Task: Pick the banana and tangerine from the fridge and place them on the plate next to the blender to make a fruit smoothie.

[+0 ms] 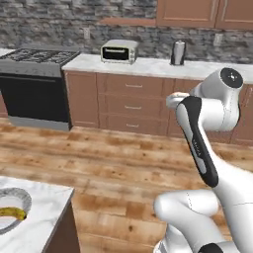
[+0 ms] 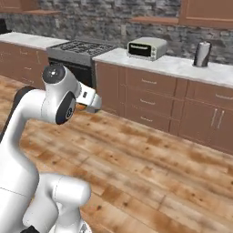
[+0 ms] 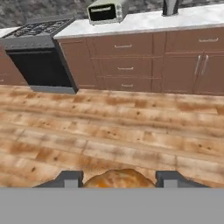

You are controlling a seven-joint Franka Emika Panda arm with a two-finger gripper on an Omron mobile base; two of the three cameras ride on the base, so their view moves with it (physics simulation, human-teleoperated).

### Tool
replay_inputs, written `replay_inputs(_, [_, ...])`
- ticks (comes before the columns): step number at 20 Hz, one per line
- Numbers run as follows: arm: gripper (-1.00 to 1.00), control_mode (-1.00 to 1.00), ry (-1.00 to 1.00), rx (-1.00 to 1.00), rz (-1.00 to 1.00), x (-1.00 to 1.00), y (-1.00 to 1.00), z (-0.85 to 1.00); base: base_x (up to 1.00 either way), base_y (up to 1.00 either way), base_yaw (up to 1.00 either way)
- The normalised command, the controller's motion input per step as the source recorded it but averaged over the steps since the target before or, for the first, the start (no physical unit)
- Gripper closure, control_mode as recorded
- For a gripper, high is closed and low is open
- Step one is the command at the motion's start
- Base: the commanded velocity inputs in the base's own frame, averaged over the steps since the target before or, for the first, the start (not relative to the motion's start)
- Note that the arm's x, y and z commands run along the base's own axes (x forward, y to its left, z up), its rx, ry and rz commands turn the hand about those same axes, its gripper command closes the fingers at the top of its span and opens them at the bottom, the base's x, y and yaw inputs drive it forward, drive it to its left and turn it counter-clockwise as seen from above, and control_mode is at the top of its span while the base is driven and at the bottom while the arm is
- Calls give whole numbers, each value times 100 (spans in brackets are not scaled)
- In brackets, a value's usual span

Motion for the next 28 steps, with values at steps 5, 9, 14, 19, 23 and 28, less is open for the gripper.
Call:
replay_inputs(5, [100, 100, 0, 0, 0, 0, 0, 0, -1, 0, 100])
replay_inputs(9, [100, 100, 0, 0, 0, 0, 0, 0, -1, 0, 100])
replay_inputs(14, [100, 100, 0, 0, 0, 0, 0, 0, 25, -1, 95])
replay_inputs(19, [100, 100, 0, 0, 0, 0, 0, 0, 43, -21, 82])
replay_inputs(23, [100, 100, 0, 0, 0, 0, 0, 0, 58, -45, 31])
replay_inputs(28, [100, 100, 0, 0, 0, 0, 0, 0, 61, -35, 13])
